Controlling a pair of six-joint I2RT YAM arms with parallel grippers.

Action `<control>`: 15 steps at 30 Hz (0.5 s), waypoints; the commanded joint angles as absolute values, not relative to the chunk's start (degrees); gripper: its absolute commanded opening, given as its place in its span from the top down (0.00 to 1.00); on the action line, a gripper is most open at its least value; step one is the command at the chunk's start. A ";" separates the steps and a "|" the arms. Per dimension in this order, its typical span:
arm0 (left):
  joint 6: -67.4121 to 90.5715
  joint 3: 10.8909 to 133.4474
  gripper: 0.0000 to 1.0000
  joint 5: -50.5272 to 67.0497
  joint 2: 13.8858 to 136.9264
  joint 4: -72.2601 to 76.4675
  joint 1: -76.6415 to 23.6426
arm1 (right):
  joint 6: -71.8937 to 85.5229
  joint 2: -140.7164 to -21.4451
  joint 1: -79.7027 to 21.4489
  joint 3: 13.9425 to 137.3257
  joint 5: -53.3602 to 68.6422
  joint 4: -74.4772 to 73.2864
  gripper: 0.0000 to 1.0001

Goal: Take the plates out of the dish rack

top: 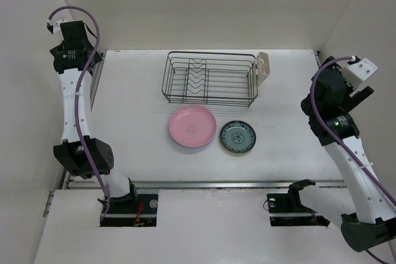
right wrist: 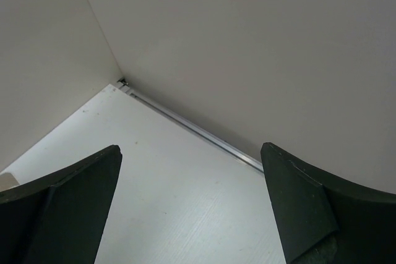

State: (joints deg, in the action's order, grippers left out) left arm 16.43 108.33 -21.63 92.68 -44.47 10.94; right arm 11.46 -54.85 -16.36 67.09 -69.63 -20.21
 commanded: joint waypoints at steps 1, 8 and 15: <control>16.79 105.74 0.41 -22.42 91.41 -44.30 10.11 | 10.63 -54.14 -16.35 66.80 -69.60 -13.62 0.00; 16.79 103.98 0.40 -17.75 90.35 -43.77 10.11 | 11.77 -54.15 -16.35 66.80 -69.70 -13.62 0.00; 16.79 102.92 0.38 -16.00 89.82 -43.24 10.11 | 13.45 -53.00 -16.35 66.27 -69.08 -13.62 0.00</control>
